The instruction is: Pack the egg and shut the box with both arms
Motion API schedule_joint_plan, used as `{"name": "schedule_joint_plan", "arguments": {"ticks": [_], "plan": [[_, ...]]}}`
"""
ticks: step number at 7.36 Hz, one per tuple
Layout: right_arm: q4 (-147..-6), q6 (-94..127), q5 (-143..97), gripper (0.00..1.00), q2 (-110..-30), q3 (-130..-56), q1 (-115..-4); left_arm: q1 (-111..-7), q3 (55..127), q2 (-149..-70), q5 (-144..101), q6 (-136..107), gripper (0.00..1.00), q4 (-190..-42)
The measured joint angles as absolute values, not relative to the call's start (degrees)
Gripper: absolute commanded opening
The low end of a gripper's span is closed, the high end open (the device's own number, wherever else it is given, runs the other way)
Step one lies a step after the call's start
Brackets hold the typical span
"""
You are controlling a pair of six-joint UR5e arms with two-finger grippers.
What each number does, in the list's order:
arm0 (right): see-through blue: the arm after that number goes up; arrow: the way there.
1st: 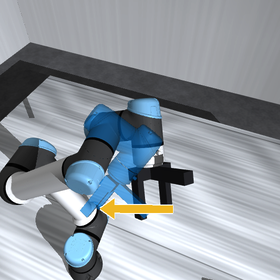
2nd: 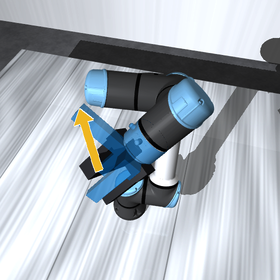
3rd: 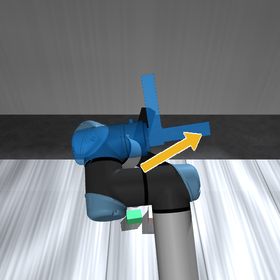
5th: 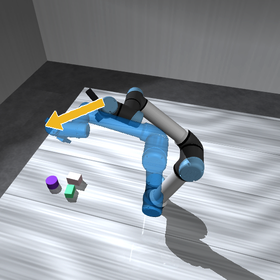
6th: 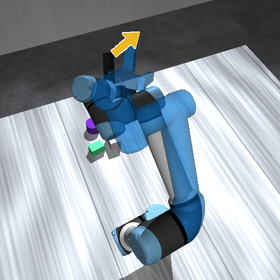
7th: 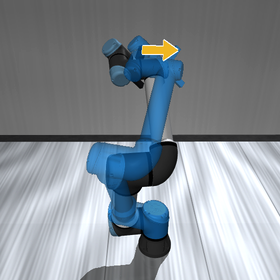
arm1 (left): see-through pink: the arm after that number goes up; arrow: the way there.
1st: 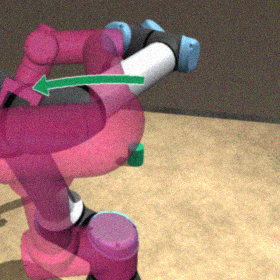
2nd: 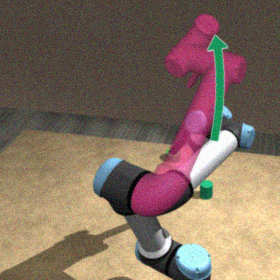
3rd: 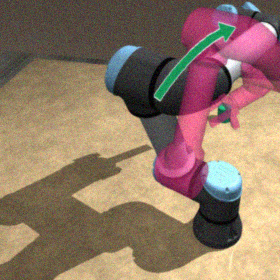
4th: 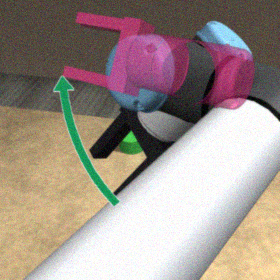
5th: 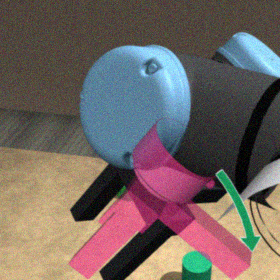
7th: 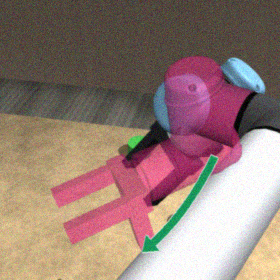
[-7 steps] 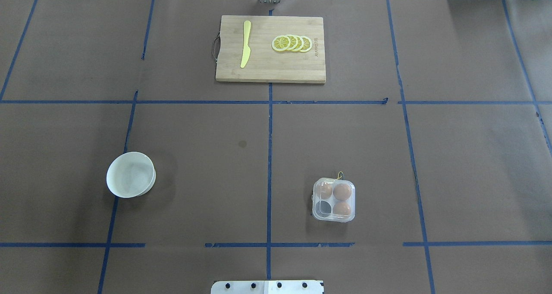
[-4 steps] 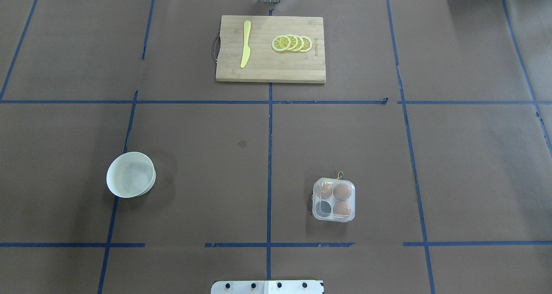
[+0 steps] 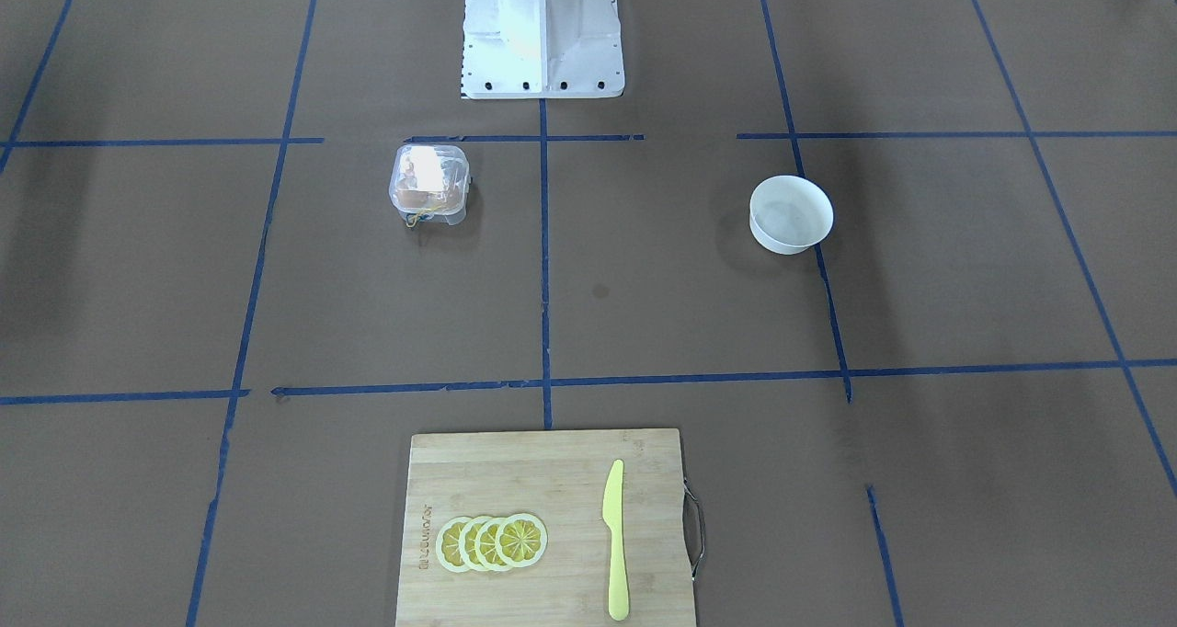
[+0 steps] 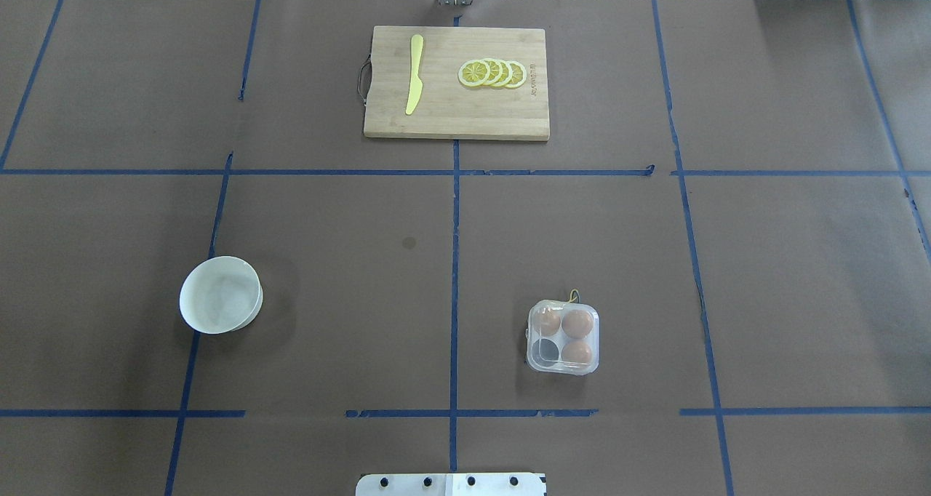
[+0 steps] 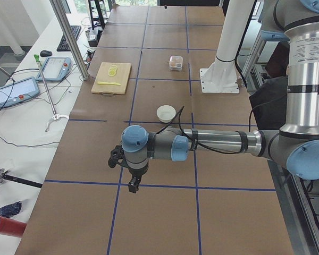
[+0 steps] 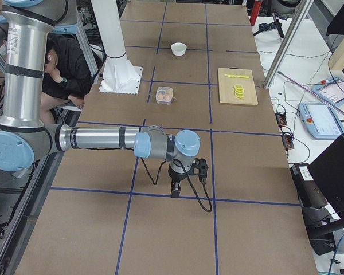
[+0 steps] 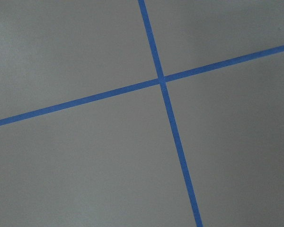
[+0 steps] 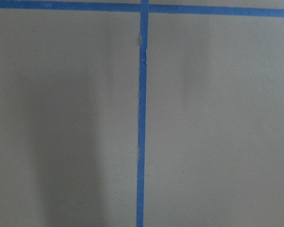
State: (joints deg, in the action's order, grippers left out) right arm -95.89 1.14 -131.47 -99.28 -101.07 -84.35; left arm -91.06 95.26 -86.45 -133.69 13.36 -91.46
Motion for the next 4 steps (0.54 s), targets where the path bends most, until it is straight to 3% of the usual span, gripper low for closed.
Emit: {"name": "schedule_joint_plan", "arguments": {"ticks": [4], "plan": [[-95.89,1.14,-131.48,1.0,-99.12,-101.42,-84.35,-91.08,95.33,-86.48,-133.56,13.36,1.0,-91.49]]}}
